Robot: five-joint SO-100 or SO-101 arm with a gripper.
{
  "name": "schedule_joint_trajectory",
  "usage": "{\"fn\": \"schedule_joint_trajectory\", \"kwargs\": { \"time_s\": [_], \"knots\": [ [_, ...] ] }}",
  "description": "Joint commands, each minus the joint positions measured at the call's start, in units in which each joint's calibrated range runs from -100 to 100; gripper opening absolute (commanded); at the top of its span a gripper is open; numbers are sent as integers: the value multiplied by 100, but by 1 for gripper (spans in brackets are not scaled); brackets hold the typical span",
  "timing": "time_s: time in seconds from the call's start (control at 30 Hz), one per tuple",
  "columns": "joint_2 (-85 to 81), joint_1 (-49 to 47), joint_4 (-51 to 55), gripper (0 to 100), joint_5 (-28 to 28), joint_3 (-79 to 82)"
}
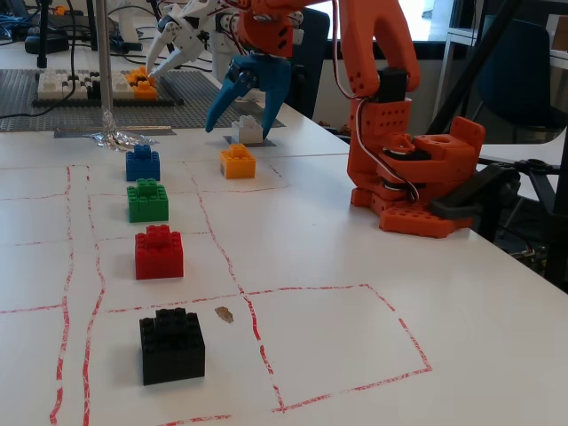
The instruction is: Grab the block and put it in the grey marker
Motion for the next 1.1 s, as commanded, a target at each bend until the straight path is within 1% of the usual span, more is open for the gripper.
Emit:
{"fn": "schedule_joint_trajectory", "kwargs": {
  "time_s": [0.0,0.1,0.33,0.53,0.63,0.73,0.83,0.9,1.07],
  "knots": [
    [-1354,96,106,34,-20,30],
    [-1906,34,138,19,-10,311],
    [-3293,-301,187,1,-5,1209],
    [-4577,-875,400,0,-10,2351],
    [-5275,-1316,587,0,-127,3004],
    [-5956,-1942,849,0,-454,3666],
    [-6611,-2745,1061,0,-923,4310],
    [-6955,-3389,1044,0,-1348,4708],
    [-7541,-5101,742,0,-2618,5316]
  ]
}}
